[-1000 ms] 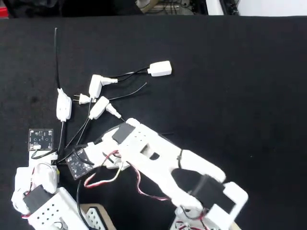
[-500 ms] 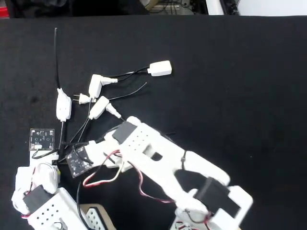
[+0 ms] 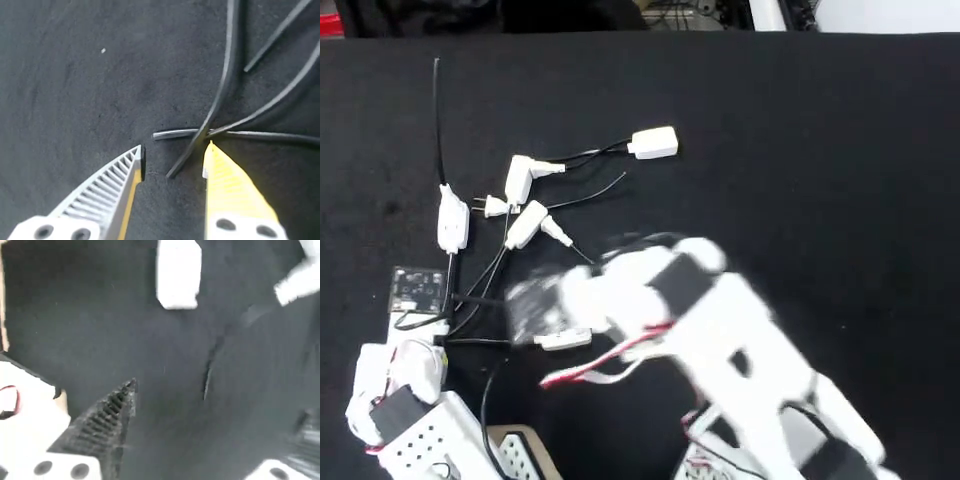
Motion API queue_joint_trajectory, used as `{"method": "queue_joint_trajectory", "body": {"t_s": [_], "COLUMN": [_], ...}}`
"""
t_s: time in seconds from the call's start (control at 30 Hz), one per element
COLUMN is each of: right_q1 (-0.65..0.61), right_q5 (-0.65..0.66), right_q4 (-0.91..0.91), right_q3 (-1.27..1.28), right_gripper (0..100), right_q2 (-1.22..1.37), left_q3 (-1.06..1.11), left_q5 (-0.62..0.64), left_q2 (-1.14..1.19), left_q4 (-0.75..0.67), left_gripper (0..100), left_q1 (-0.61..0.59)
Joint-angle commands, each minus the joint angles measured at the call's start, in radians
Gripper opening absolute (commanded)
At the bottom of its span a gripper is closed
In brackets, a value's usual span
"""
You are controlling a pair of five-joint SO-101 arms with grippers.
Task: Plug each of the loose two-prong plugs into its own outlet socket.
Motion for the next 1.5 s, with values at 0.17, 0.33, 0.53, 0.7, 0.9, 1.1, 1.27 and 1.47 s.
{"method": "queue_joint_trajectory", "body": {"t_s": [0.17, 0.33, 0.53, 0.7, 0.9, 1.1, 1.27, 1.47], "right_q1": [0.703, 0.891, 0.973, 0.974, 0.974, 0.974, 0.976, 0.976], "right_q5": [-0.068, 0.015, 0.044, 0.044, 0.044, 0.071, 0.081, 0.086], "right_q4": [0.052, -0.021, -0.1, -0.103, -0.098, -0.104, -0.147, -0.18], "right_q3": [0.031, 0.193, 0.289, 0.306, 0.308, 0.357, 0.397, 0.43], "right_gripper": [4.4, 2.5, 1.8, 1.8, 1.8, 1.8, 1.8, 1.8], "right_q2": [-0.34, -0.384, -0.384, -0.383, -0.383, -0.39, -0.39, -0.39], "left_q3": [-0.26, -0.334, -0.489, -0.687, -0.823, -0.714, -0.634, -0.628], "left_q5": [-0.106, -0.209, -0.235, -0.157, -0.103, -0.106, -0.098, -0.1], "left_q2": [0.005, 0.077, 0.362, 0.836, 1.237, 1.226, 1.208, 1.208], "left_q4": [0.226, 0.256, 0.183, 0.078, -0.044, -0.196, -0.302, -0.304], "left_gripper": [20, 21, 21, 21, 20, 21, 21, 21], "left_q1": [0.246, 0.443, 0.677, 0.803, 0.918, 1.006, 1.075, 1.113]}}
